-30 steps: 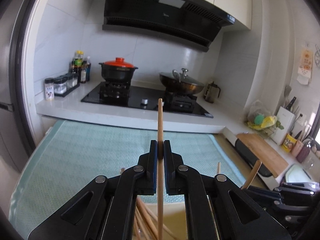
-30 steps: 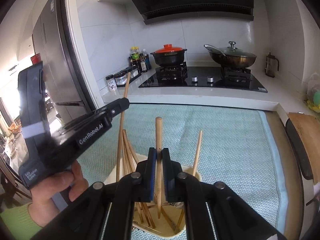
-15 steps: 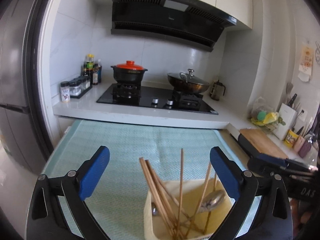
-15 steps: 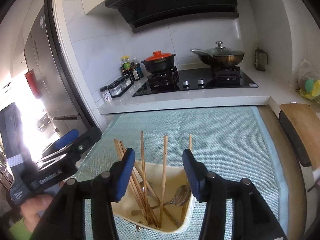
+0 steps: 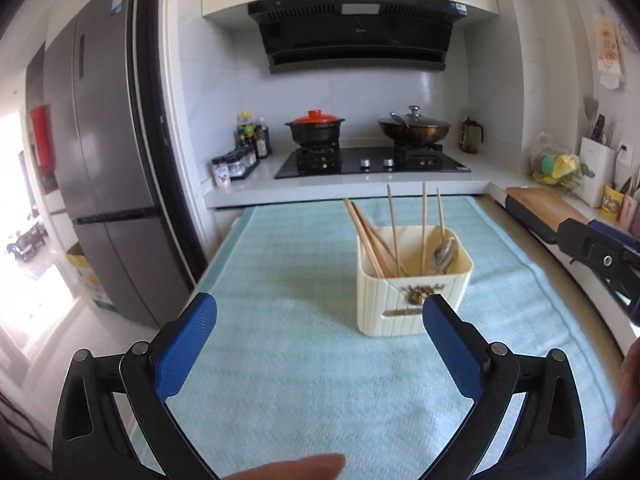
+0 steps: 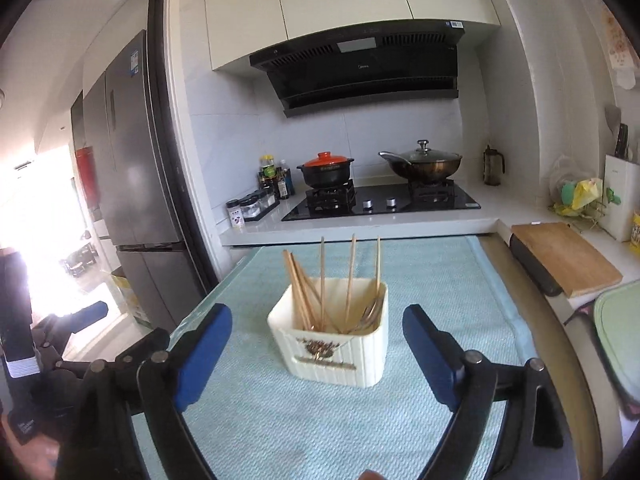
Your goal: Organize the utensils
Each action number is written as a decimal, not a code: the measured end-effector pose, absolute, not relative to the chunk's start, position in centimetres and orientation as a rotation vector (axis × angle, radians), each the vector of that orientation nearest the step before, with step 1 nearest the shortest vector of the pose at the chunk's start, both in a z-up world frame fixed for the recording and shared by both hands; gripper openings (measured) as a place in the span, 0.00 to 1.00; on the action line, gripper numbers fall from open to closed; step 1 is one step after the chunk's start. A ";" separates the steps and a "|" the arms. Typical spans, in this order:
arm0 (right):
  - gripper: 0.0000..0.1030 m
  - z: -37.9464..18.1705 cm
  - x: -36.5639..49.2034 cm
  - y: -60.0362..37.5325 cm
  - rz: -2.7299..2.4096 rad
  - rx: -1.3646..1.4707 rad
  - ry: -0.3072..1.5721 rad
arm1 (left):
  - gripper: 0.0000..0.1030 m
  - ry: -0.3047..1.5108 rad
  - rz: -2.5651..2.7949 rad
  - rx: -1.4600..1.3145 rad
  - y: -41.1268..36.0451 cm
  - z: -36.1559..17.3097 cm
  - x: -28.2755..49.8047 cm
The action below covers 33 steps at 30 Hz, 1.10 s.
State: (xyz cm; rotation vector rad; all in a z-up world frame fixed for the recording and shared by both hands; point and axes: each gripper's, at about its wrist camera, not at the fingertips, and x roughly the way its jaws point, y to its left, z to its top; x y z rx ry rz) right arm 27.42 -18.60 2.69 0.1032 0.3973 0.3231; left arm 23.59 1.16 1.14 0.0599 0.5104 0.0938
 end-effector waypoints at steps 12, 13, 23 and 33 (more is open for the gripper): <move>0.86 1.2 21.6 -17.5 0.204 0.018 0.428 | 1.00 0.549 0.058 0.024 1.3 0.9 19.2; 0.86 1.2 21.3 -17.3 0.208 0.011 0.428 | 1.00 0.549 0.055 0.024 1.2 0.9 19.1; 0.86 1.0 19.8 -16.6 0.213 -0.016 0.440 | 1.00 0.588 0.020 0.000 0.6 0.5 19.2; 0.87 1.0 19.3 -16.7 0.197 -0.041 0.449 | 1.00 0.592 0.032 0.003 0.5 0.5 19.0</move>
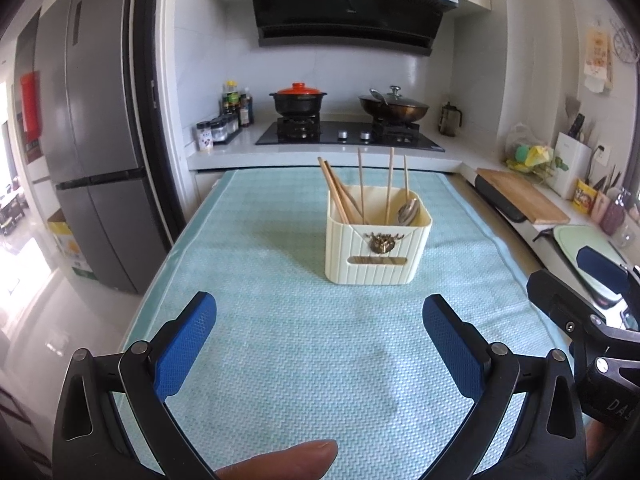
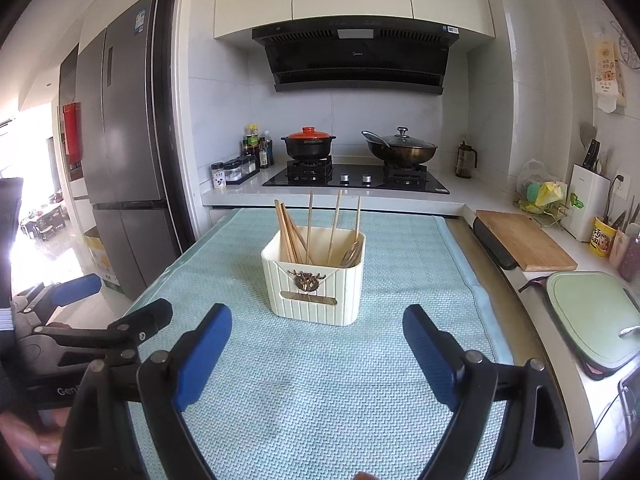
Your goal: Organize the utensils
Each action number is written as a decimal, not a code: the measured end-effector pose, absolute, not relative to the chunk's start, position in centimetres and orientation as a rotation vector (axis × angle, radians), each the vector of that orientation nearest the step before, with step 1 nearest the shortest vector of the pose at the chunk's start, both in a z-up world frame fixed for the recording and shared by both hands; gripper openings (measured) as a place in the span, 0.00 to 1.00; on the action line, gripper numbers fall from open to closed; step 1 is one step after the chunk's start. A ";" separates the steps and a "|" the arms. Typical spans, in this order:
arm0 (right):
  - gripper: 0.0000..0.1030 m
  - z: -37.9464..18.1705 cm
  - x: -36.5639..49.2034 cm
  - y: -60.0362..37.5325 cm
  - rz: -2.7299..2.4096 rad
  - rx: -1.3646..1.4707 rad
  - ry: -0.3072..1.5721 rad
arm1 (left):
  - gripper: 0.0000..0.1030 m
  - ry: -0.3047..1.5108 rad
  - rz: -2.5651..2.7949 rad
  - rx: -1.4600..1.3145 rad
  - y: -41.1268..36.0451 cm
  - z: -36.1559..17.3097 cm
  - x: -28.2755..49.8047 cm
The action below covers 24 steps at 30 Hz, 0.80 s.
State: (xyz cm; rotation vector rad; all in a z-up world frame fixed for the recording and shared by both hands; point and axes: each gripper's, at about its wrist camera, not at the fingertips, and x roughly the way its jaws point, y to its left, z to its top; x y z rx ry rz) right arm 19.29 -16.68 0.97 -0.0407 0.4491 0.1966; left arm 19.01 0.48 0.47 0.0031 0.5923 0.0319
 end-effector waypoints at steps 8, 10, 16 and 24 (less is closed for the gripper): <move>0.87 1.1 19.3 -16.8 0.201 -0.048 0.442 | 1.00 0.590 0.042 -0.002 0.8 0.4 19.3; 0.87 1.1 19.2 -16.7 0.206 -0.050 0.442 | 1.00 0.592 0.041 -0.001 0.8 0.4 19.3; 0.87 1.0 19.2 -16.6 0.216 -0.046 0.444 | 1.00 0.587 0.046 0.011 0.7 0.3 19.3; 0.87 1.0 19.0 -16.4 0.220 -0.055 0.443 | 1.00 0.586 0.050 0.021 0.6 0.4 19.2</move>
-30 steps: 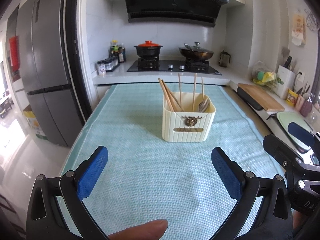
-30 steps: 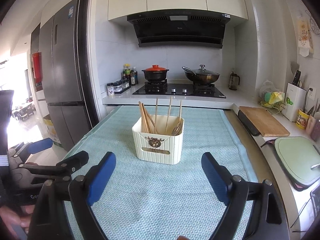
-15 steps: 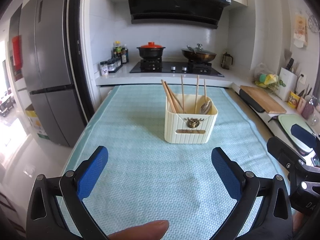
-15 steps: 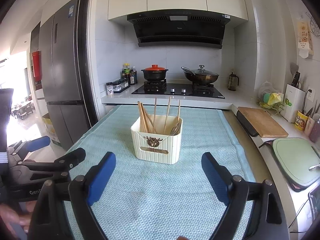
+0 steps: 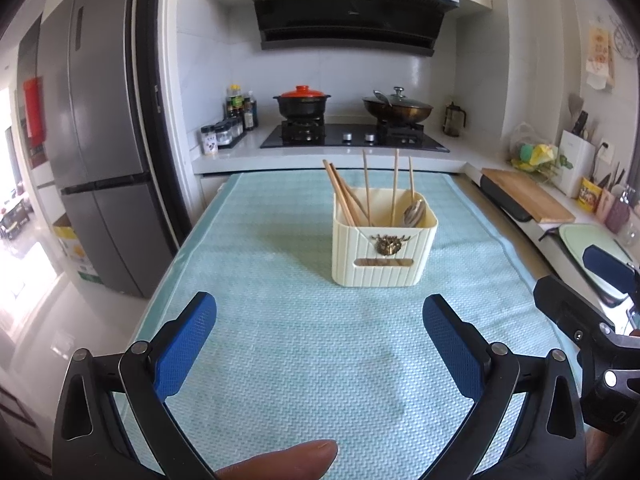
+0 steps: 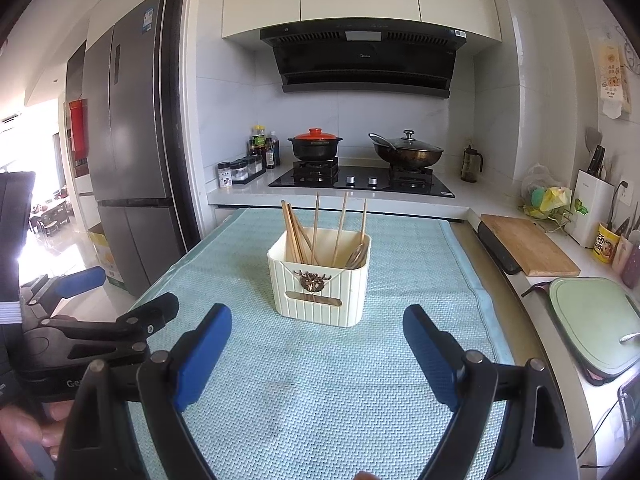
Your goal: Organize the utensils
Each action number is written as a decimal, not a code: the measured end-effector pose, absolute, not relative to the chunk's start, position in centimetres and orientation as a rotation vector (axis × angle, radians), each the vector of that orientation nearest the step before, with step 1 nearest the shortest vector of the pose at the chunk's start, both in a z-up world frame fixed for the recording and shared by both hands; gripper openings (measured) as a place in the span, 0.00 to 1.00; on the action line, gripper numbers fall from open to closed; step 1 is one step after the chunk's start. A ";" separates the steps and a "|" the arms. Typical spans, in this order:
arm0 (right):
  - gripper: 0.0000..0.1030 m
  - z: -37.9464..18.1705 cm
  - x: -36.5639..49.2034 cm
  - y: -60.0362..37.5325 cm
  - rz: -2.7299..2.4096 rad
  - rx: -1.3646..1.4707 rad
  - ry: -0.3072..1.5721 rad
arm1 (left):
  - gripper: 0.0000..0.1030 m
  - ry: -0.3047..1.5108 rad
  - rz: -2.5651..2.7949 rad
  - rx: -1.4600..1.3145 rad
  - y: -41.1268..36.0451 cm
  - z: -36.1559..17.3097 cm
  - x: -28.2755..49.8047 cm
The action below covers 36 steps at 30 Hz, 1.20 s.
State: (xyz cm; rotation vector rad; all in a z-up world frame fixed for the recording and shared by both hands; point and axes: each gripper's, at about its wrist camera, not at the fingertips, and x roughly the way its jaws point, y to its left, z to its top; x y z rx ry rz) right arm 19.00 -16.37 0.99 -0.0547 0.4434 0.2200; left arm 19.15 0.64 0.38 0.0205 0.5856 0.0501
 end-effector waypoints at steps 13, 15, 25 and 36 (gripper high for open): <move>0.87 1.0 18.7 -16.2 0.216 -0.063 0.443 | 1.00 0.581 0.053 0.032 0.8 0.4 19.0; 0.87 1.0 18.7 -16.3 0.217 -0.062 0.443 | 1.00 0.580 0.054 0.033 0.8 0.4 19.0; 0.98 1.3 18.5 -16.2 0.221 -0.066 0.433 | 1.00 0.572 0.048 0.025 0.6 0.8 18.7; 1.00 1.6 18.4 -16.4 0.218 -0.068 0.423 | 1.00 0.578 0.048 0.008 0.9 0.9 18.5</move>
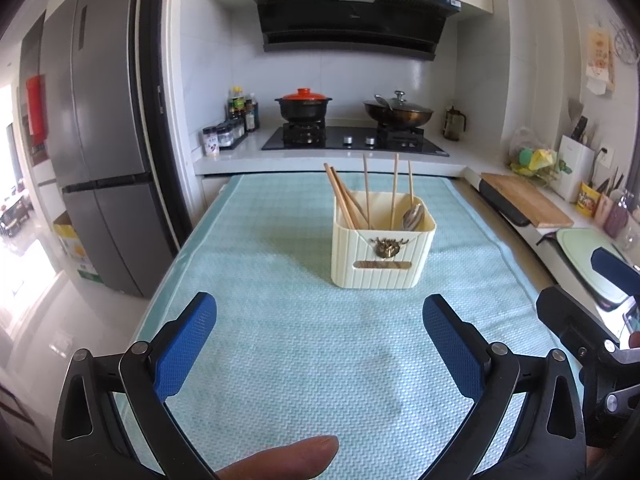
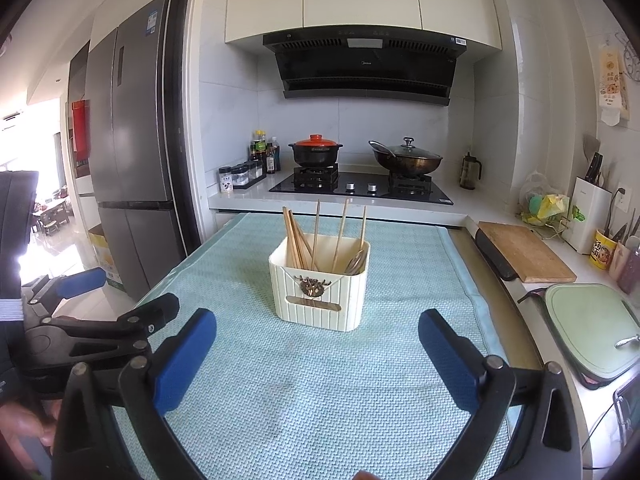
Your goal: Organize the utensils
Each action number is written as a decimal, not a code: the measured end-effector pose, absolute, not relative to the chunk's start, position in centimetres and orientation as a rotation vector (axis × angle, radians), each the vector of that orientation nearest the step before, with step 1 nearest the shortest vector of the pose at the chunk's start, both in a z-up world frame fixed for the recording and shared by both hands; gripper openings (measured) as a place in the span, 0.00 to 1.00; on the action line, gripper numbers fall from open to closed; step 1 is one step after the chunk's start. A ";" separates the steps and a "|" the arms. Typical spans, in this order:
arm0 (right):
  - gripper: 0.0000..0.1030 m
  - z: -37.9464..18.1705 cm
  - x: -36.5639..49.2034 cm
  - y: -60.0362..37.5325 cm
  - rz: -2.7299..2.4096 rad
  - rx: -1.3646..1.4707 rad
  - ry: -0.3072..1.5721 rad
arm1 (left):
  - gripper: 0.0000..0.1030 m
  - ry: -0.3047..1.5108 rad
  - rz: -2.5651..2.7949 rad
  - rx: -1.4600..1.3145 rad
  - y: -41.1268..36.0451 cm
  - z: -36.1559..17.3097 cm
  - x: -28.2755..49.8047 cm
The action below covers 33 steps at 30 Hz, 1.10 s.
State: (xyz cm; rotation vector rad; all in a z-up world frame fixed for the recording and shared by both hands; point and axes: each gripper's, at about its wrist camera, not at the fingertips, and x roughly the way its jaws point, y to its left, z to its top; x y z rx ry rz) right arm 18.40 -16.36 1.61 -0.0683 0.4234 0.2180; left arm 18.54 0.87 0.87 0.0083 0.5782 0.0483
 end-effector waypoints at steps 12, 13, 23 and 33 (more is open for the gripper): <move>1.00 1.5 18.3 -16.5 0.218 -0.069 0.425 | 1.00 0.578 0.050 0.003 0.9 1.0 18.4; 1.00 1.5 18.3 -16.5 0.217 -0.069 0.426 | 1.00 0.578 0.050 0.003 0.9 1.0 18.5; 1.00 1.4 18.3 -16.6 0.212 -0.065 0.425 | 1.00 0.579 0.048 0.000 0.9 1.0 18.5; 1.00 1.0 18.6 -16.6 0.209 -0.065 0.434 | 1.00 0.596 0.045 -0.003 0.5 0.8 18.7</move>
